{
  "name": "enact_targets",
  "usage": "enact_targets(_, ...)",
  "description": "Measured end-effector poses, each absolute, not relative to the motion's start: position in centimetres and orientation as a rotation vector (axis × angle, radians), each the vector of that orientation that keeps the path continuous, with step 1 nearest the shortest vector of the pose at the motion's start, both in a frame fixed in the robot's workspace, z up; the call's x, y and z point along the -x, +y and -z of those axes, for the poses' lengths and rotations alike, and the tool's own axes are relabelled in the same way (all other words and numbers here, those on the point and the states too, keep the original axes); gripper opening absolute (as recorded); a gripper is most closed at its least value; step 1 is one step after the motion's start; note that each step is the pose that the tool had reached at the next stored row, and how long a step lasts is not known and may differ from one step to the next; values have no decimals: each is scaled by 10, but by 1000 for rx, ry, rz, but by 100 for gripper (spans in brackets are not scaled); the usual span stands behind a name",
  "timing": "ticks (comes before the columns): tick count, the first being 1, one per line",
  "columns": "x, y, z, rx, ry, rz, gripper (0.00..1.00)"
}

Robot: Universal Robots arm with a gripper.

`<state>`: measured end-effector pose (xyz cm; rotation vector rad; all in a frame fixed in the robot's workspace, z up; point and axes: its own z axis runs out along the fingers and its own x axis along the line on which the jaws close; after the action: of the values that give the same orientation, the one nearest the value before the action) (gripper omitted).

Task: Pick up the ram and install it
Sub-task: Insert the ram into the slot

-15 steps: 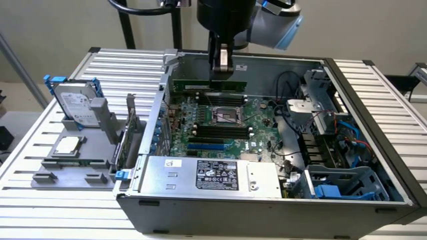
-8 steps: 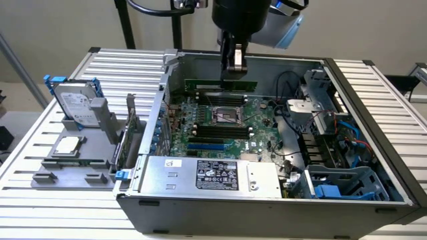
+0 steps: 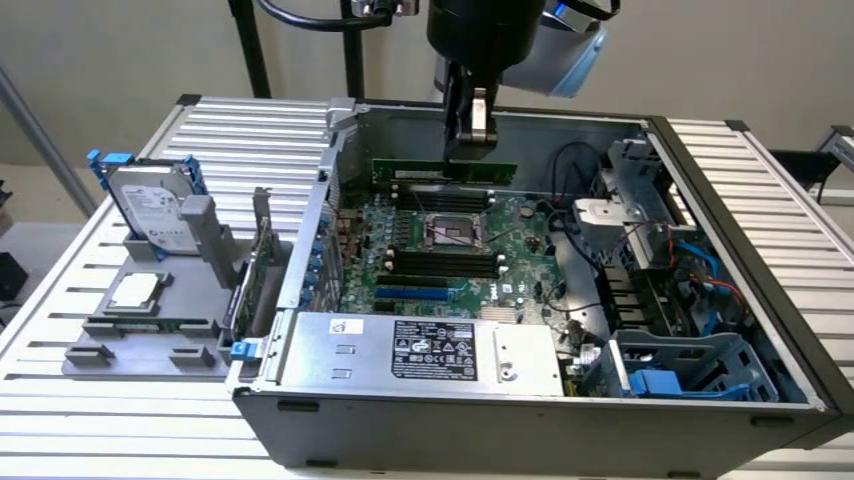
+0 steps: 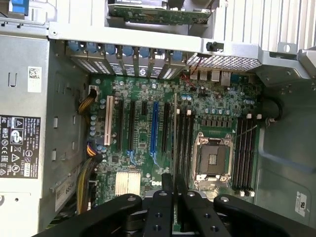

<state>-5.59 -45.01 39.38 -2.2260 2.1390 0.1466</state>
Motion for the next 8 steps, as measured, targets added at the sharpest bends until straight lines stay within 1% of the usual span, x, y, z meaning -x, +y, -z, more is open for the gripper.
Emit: enact_targets(8, 56, -450, -394, 2226, 2139, -146, 13)
